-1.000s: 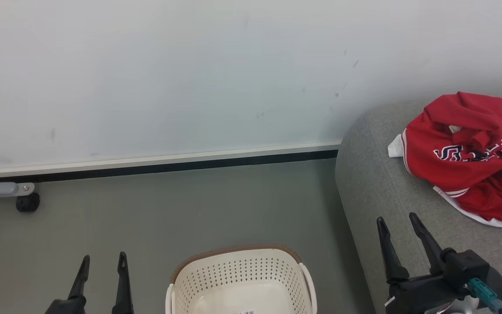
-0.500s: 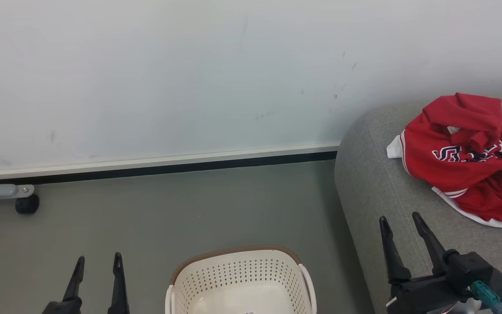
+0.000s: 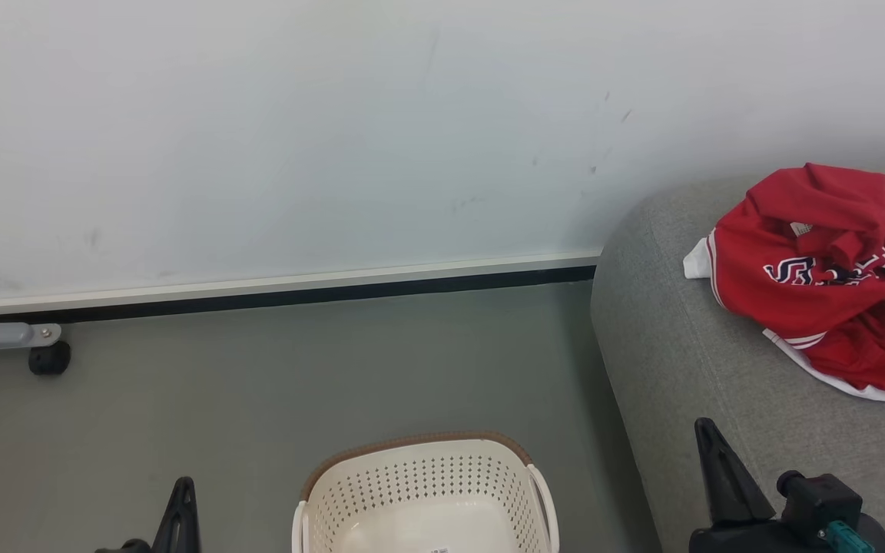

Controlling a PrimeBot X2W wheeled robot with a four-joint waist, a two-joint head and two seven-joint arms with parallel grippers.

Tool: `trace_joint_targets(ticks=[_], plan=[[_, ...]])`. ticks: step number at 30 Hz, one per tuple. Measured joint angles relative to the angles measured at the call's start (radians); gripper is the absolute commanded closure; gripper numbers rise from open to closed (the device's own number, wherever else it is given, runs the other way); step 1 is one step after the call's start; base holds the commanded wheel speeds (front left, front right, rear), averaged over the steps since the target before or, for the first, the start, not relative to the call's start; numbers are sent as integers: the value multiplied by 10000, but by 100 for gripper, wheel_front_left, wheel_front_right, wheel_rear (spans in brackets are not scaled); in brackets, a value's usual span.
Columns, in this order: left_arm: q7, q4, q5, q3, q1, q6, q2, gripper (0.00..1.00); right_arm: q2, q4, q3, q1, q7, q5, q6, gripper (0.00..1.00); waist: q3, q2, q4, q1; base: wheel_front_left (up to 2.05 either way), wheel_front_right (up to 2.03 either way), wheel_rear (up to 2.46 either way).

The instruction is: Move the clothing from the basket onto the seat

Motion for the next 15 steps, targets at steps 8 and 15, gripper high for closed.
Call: trace_joint_targets(ticks=[8, 15], plan=[[282, 94, -825, 173, -21, -159, -67, 100, 115, 50, -382, -9, 272, 890, 176, 100, 16, 0, 27, 0, 0, 0, 0], [545, 121, -1883, 322, -121, -314, -109, 100, 238, 102, -729, -23, 539, 1812, 334, 100, 27, 0, 48, 0, 0, 0, 0]])
